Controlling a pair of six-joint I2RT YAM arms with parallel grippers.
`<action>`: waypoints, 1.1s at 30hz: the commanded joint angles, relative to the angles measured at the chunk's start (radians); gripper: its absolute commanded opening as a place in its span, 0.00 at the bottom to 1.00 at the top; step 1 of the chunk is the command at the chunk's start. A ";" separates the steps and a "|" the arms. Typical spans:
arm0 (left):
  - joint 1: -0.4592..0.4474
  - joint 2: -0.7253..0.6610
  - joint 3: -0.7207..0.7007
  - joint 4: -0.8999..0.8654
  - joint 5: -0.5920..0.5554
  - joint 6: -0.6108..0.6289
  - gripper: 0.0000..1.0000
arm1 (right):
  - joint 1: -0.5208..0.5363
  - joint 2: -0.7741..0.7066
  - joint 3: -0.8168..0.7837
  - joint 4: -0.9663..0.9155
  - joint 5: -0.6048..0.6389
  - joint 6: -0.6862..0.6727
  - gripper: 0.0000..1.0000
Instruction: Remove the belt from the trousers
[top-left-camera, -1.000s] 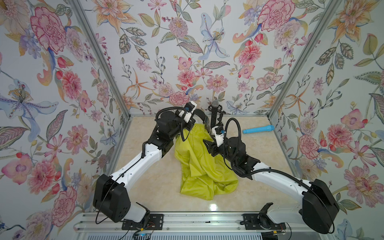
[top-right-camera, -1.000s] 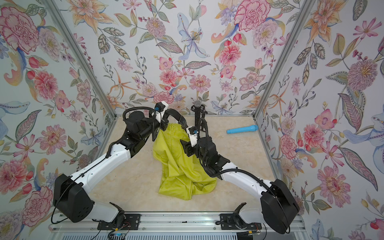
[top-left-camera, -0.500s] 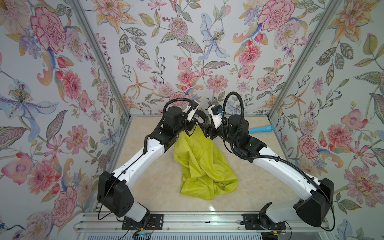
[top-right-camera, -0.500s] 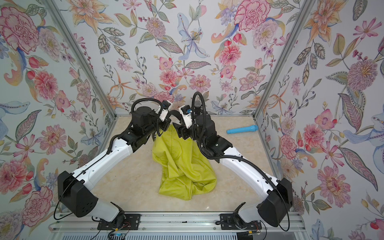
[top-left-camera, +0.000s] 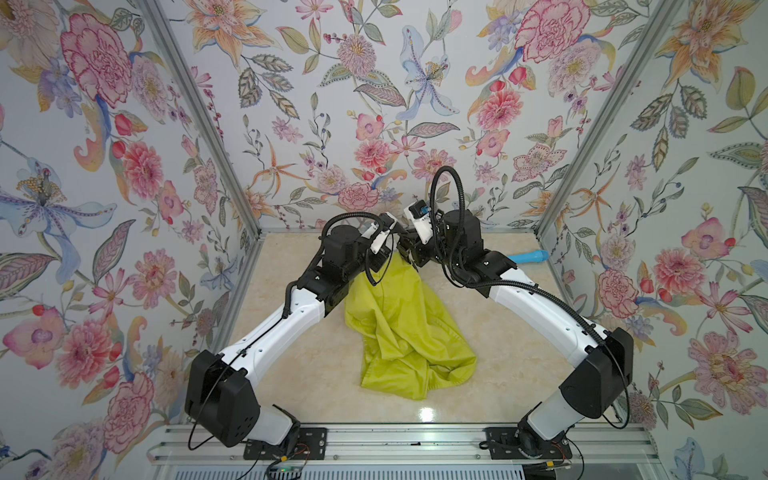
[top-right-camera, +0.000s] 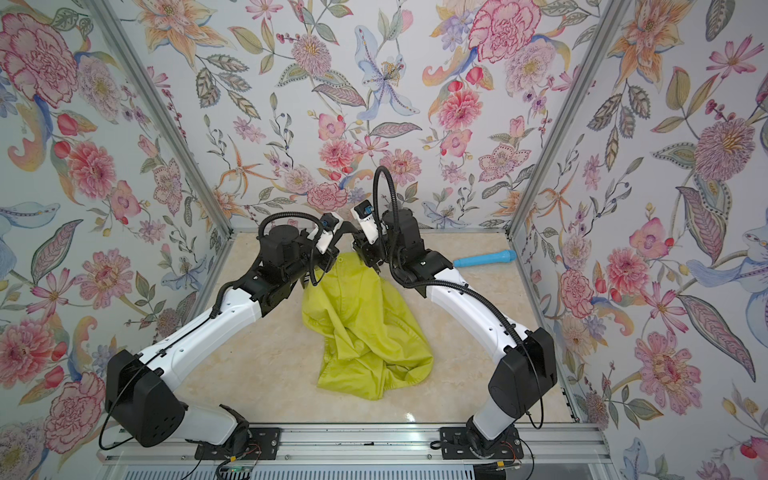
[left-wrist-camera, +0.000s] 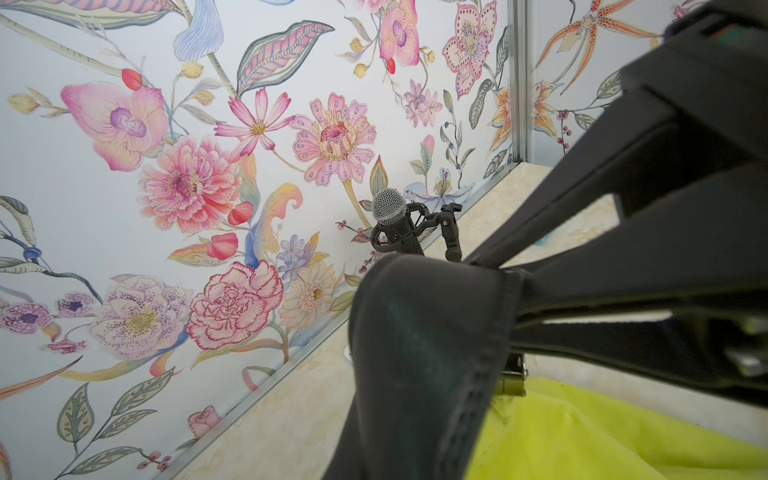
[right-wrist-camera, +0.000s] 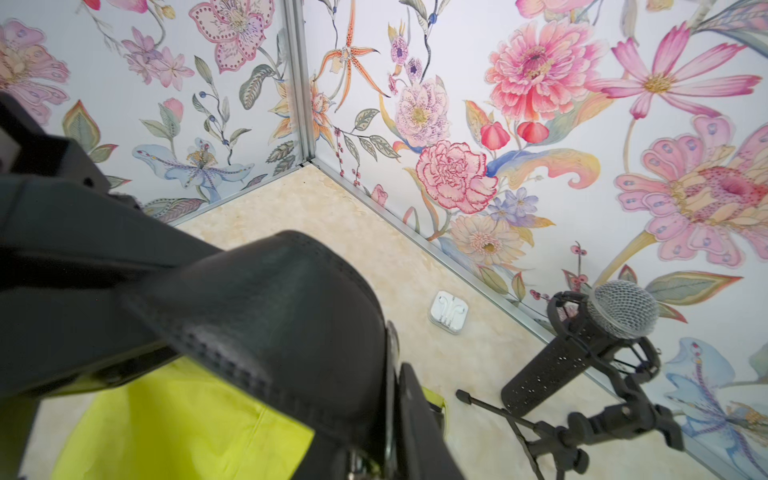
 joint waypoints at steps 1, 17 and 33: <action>-0.011 -0.048 -0.046 0.199 0.049 0.052 0.09 | -0.004 0.011 0.029 -0.010 0.001 -0.008 0.04; -0.013 0.037 -0.007 0.306 -0.004 0.080 0.42 | 0.081 -0.037 -0.039 -0.017 0.083 0.053 0.00; -0.028 0.051 0.037 0.181 0.036 0.064 0.00 | 0.040 -0.083 0.055 -0.175 0.002 0.149 0.50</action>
